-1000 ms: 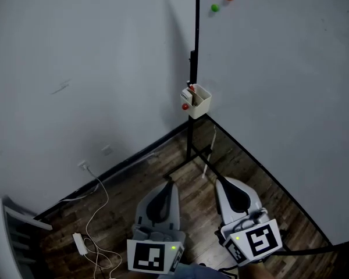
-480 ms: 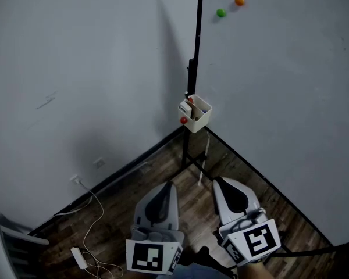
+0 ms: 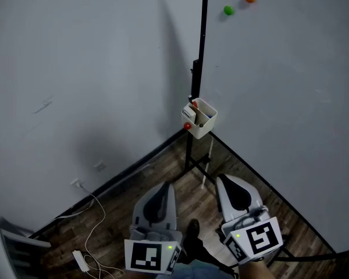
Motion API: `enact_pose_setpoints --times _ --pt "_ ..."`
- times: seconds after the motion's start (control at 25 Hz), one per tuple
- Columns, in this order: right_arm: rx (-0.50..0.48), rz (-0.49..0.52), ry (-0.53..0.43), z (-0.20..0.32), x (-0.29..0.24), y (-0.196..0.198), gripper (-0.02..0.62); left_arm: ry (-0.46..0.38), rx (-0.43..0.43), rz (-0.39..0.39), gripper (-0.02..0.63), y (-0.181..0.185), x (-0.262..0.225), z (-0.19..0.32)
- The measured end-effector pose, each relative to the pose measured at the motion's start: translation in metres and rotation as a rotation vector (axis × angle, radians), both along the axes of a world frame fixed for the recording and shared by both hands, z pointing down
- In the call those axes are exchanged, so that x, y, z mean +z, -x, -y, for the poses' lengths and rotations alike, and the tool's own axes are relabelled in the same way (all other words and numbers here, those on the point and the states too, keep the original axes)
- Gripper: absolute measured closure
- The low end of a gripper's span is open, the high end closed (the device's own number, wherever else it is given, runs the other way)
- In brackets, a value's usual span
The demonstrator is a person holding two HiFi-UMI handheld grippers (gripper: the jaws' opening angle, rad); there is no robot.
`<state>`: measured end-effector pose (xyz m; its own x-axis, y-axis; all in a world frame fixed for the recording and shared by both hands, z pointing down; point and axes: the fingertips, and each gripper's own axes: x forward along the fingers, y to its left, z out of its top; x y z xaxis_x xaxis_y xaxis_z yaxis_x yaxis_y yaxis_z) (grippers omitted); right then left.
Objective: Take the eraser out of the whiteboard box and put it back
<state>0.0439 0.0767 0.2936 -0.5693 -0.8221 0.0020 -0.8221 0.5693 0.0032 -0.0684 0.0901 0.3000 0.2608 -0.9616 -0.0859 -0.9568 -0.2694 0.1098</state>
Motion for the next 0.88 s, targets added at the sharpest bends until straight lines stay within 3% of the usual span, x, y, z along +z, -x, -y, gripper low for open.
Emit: enact_pose_setpoints --times 0.88 --pt "-0.087 0.018 0.015 0.182 -0.001 -0.011 0.594 0.008 -0.033 0.054 0.6 -0.031 -0.009 0.178"
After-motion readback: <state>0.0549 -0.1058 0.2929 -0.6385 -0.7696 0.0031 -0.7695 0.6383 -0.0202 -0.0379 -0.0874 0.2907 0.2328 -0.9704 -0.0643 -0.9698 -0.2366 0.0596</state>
